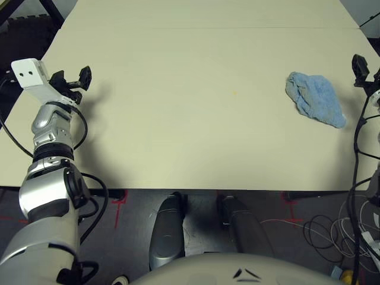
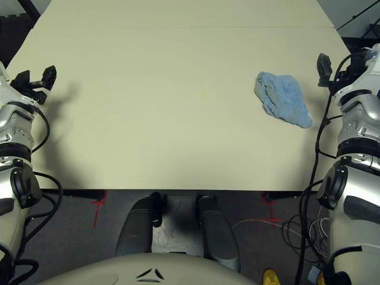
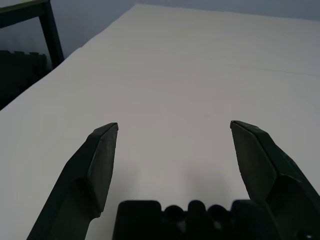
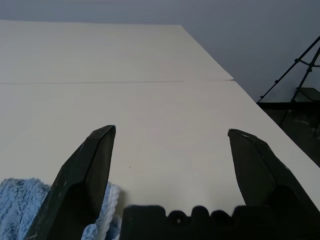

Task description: Wipe the water off the table with a rag.

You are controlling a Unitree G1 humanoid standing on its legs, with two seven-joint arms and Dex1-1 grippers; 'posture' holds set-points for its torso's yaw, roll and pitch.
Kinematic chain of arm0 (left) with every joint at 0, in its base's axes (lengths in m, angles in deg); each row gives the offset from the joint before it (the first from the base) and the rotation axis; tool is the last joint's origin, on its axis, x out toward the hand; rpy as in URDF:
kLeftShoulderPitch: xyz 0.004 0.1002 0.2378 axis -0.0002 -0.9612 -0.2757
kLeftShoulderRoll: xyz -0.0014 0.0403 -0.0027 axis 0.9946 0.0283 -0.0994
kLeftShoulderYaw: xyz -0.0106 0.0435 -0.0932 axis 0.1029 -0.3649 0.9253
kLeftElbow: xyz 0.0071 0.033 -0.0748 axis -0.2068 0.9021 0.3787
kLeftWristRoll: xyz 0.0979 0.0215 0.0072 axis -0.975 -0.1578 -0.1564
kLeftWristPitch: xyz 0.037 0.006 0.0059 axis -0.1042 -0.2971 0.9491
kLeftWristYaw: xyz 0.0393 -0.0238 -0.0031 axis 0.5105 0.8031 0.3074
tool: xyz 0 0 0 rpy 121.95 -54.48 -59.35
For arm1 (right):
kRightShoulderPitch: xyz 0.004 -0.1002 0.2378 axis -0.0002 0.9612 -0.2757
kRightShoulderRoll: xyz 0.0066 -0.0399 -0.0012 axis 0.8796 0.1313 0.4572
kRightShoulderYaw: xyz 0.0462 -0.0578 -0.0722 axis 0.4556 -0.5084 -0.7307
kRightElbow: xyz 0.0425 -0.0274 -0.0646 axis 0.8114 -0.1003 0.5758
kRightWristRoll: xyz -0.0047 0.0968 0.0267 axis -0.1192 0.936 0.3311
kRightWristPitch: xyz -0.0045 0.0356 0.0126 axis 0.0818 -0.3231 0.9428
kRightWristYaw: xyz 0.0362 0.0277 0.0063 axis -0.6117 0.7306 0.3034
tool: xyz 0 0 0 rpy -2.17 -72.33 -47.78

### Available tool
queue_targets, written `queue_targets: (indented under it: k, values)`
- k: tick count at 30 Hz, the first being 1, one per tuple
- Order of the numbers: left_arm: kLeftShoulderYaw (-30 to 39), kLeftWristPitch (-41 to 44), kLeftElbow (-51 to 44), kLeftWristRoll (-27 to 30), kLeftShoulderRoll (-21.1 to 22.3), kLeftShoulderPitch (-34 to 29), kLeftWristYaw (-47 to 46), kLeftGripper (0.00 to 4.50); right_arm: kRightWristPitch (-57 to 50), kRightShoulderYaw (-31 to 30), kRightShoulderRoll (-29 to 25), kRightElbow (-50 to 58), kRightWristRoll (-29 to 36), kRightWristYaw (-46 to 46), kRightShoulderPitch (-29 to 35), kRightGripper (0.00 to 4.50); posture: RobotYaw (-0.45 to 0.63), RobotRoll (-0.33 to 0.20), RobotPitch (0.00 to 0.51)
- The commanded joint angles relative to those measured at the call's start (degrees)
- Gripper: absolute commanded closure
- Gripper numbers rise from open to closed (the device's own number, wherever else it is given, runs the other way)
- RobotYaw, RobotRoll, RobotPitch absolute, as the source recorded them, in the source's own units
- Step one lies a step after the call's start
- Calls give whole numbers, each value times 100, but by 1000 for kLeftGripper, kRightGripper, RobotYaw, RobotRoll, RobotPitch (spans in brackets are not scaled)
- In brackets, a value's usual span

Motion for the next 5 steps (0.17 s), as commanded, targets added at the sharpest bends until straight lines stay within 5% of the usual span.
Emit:
queue_targets:
  k: [1, 5]
  values:
    - [-19, -203, 202, -150, 102, -7, -47, 0, 76, 60, 6, -71, 35, -50, 69, 23, 161, 0, 207]
    - [-2, -257, 253, -175, 118, 27, -32, 0, 84, 52, 13, -104, 26, -58, 51, 23, 164, 0, 208]
